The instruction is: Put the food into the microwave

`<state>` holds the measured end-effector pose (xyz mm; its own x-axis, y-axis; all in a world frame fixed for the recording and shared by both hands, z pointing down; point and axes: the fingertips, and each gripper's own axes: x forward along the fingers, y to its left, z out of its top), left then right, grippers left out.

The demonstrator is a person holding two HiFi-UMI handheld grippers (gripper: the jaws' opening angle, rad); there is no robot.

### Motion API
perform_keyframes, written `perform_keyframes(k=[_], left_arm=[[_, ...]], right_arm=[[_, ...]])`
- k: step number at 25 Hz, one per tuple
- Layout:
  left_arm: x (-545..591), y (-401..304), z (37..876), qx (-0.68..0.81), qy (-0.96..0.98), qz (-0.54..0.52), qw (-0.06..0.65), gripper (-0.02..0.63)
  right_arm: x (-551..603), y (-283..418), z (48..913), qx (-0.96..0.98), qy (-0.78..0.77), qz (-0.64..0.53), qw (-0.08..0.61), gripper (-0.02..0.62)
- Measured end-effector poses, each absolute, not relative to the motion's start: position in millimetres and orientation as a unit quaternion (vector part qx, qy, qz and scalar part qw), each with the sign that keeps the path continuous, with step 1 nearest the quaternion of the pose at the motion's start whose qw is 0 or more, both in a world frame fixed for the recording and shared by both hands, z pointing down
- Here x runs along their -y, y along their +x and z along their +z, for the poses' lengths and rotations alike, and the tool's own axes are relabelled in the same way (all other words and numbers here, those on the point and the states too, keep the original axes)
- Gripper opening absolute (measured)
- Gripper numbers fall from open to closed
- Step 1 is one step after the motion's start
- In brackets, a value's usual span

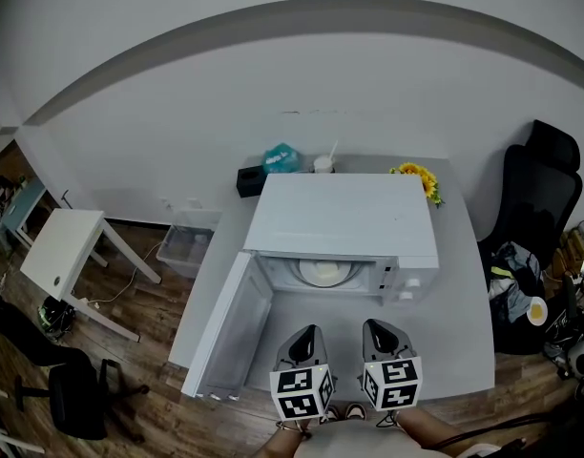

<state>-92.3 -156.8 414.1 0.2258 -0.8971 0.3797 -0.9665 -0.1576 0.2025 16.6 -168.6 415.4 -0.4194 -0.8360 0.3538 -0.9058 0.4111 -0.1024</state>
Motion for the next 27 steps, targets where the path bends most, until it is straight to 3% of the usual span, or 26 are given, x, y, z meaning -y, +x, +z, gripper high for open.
perform_keyframes(k=[27], left_arm=[[148.7,-89.4,423.6,0.622,0.746,0.095,0.219,0.003]], right_arm=[[160.2,20.2,421.2,0.833,0.517,0.135,0.142,0.015]])
